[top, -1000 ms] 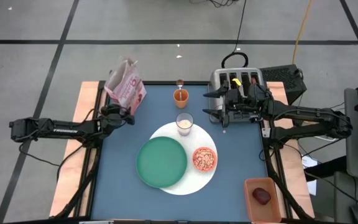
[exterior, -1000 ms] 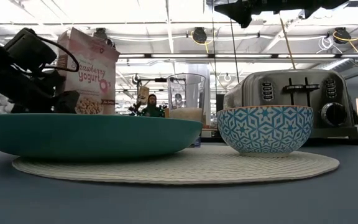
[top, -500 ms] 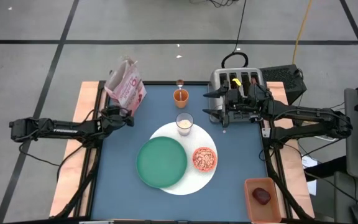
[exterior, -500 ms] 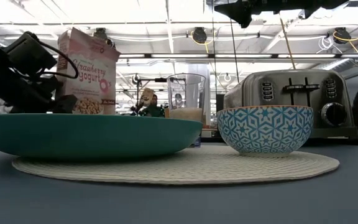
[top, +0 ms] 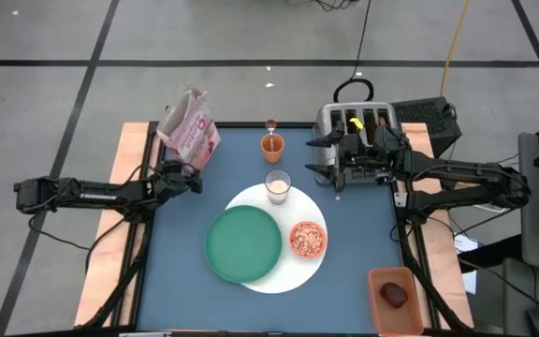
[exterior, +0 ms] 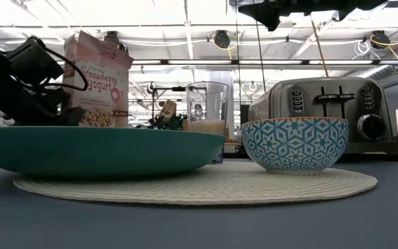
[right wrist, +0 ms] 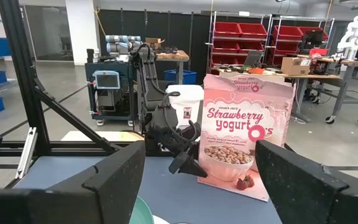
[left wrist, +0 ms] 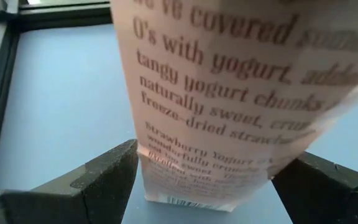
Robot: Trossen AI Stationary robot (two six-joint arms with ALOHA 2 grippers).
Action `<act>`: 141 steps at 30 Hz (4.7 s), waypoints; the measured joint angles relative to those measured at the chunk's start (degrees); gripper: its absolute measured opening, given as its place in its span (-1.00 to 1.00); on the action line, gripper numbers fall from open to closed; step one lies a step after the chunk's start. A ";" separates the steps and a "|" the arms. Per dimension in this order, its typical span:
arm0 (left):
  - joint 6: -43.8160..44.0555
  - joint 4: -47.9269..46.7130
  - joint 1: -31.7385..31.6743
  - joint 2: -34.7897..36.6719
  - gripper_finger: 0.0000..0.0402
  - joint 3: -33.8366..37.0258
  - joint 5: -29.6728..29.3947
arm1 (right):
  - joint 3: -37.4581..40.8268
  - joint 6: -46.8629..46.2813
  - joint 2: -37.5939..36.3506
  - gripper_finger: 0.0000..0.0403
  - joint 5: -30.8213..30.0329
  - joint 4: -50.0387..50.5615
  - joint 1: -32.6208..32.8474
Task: Arrange a breakfast setting
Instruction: Pour the cereals from the cereal box into the orange bowl, then put the toasted bagel on the green plate
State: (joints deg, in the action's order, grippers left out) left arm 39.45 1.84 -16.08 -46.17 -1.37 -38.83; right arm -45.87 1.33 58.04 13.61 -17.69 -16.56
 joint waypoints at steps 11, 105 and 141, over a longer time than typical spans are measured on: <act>6.73 -24.65 0.01 0.00 0.72 -11.00 0.45 | 0.00 0.00 0.00 0.48 0.00 0.00 0.00; 5.72 -1.63 25.86 0.11 0.72 -11.29 13.16 | -25.09 -12.66 6.34 0.48 -34.49 79.72 -31.85; 5.76 -1.65 25.88 0.11 0.72 -11.29 13.16 | -25.09 -11.11 9.60 0.09 -39.08 83.34 -32.87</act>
State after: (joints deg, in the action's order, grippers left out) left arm 45.21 0.19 9.80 -46.06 -12.67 -25.67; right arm -70.96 -9.78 67.64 -25.47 65.64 -49.43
